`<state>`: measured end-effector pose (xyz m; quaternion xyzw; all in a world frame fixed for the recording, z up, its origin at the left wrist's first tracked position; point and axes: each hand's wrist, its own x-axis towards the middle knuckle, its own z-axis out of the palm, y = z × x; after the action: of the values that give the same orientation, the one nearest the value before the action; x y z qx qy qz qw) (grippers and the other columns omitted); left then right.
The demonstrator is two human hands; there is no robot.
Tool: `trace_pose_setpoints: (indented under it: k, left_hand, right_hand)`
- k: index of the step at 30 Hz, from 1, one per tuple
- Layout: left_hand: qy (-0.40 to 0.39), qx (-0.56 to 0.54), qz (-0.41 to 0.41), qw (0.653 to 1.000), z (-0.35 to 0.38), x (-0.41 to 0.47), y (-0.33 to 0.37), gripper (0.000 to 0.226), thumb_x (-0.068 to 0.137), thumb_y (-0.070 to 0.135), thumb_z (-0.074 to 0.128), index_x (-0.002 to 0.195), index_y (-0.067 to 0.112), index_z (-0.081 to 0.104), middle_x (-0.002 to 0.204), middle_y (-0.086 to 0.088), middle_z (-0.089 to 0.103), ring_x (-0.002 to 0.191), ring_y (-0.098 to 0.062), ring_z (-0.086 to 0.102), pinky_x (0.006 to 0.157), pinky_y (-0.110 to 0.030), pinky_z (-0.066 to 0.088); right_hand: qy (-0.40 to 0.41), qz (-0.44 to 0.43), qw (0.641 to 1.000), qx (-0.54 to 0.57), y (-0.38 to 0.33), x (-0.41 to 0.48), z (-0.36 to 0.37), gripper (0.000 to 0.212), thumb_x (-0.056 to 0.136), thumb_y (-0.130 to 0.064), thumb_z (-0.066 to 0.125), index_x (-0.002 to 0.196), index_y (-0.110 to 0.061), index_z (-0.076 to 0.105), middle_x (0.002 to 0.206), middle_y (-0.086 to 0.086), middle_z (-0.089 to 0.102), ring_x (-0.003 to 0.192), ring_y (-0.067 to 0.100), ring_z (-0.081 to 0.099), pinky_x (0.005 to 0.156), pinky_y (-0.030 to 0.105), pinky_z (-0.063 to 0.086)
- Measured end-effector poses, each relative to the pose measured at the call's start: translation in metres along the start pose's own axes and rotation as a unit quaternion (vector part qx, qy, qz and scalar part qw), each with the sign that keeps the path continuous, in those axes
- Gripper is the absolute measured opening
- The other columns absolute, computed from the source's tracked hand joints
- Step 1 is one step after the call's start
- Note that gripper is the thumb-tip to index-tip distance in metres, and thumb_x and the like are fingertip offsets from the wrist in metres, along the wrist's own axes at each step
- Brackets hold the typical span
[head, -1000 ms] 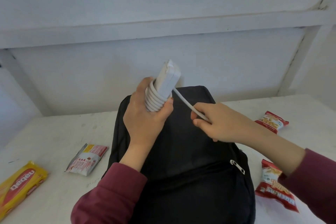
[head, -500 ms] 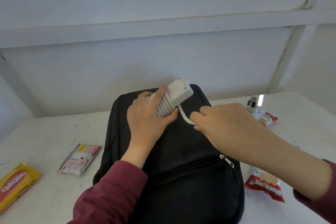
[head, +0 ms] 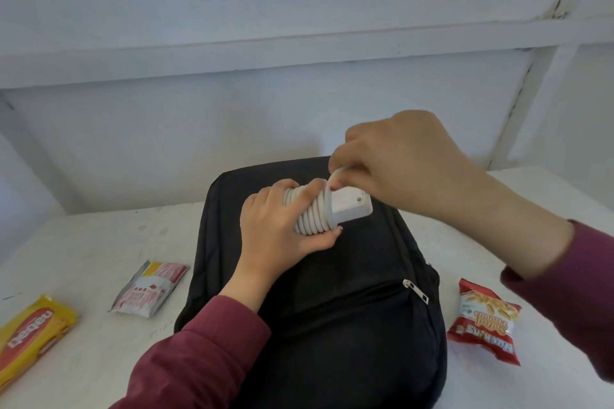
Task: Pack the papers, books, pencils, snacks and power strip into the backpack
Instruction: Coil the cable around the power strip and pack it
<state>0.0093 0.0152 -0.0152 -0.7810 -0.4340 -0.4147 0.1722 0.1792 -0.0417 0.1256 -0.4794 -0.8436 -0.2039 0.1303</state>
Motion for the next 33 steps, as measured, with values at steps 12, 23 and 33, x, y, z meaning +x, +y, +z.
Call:
trace_pose_setpoints:
  k: [12, 23, 33]
  left_hand:
    - [0.035, -0.082, -0.002, 0.996, -0.009, -0.007, -0.001, 0.084, 0.070, 0.065, 0.060, 0.135, 0.017, 0.036, 0.096, -0.001, 0.066, 0.084, -0.014, 0.062, 0.071, -0.026, 0.047]
    - [0.032, -0.227, -0.238, 0.944, -0.021, 0.006, 0.018, 0.077, 0.057, 0.063, 0.062, 0.123, 0.038, 0.030, 0.092, 0.023, 0.054, 0.079, 0.010, 0.056, 0.061, -0.003, 0.040]
    - [-0.023, -0.353, -0.348, 0.868, -0.027, 0.025, 0.033, 0.059, 0.067, 0.071, 0.052, 0.119, 0.049, 0.034, 0.088, 0.014, 0.064, 0.078, 0.000, 0.064, 0.070, -0.028, 0.052]
  right_hand:
    - [-0.085, 0.178, 0.815, 0.544, 0.036, 0.009, 0.076, 0.014, 0.085, -0.013, 0.067, 0.095, -0.017, 0.075, 0.057, -0.004, 0.066, 0.043, 0.015, 0.038, 0.040, 0.020, 0.027]
    - [0.132, 0.172, 0.818, 0.533, -0.010, -0.015, 0.117, 0.030, 0.095, -0.006, 0.048, 0.105, -0.027, 0.066, 0.074, -0.012, 0.066, 0.064, 0.006, 0.058, 0.063, 0.014, 0.045]
    - [0.069, 0.091, 0.822, 0.558, -0.036, -0.025, 0.112, 0.100, 0.079, -0.009, 0.061, 0.146, -0.039, -0.007, 0.155, -0.015, 0.015, 0.142, 0.006, 0.019, 0.116, 0.040, 0.024]
